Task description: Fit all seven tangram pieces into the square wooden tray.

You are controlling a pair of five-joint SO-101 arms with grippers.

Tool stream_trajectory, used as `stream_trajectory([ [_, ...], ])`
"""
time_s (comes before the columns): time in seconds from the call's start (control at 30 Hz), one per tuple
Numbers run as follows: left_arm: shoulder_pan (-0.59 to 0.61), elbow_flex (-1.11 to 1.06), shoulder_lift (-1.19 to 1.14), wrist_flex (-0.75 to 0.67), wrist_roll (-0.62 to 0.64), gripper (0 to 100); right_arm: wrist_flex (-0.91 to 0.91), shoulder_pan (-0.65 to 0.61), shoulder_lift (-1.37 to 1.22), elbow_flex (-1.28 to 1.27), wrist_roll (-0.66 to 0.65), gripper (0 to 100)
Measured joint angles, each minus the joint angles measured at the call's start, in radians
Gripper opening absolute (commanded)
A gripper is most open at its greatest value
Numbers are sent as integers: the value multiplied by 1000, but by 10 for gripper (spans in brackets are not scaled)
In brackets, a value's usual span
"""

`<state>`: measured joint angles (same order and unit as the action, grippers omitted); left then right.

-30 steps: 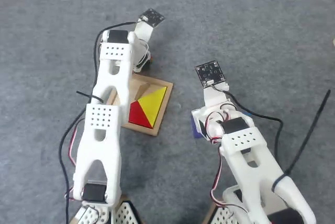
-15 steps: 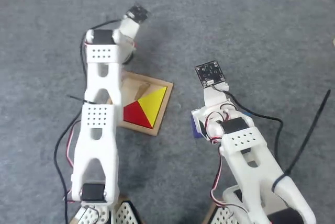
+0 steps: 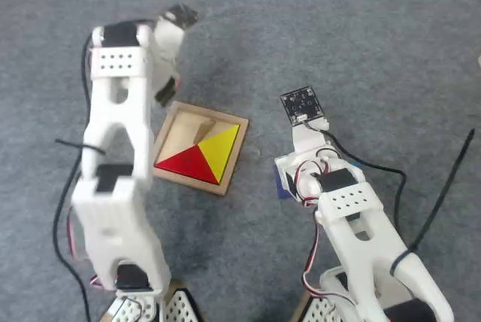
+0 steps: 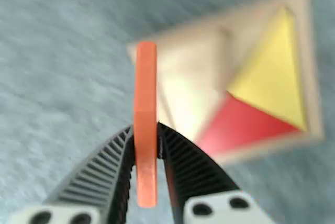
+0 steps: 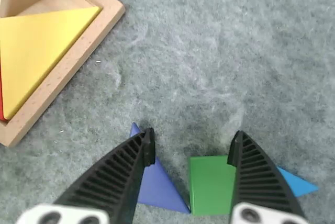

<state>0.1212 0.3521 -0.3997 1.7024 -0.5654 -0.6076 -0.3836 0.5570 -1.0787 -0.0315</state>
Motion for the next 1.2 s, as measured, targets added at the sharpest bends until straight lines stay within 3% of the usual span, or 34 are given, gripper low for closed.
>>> stream_trajectory([
  [0.17,-2,-371,84,-146,-18,13,0,0,-2,0,0,241],
  [0.37,-8,-551,89,-292,-23,15,0,2,-2,0,0,241],
  [0.57,-5,-568,91,-358,-23,62,0,-2,-2,0,0,241],
  [1.2,34,-485,107,-336,-23,73,0,0,-2,0,0,241],
])
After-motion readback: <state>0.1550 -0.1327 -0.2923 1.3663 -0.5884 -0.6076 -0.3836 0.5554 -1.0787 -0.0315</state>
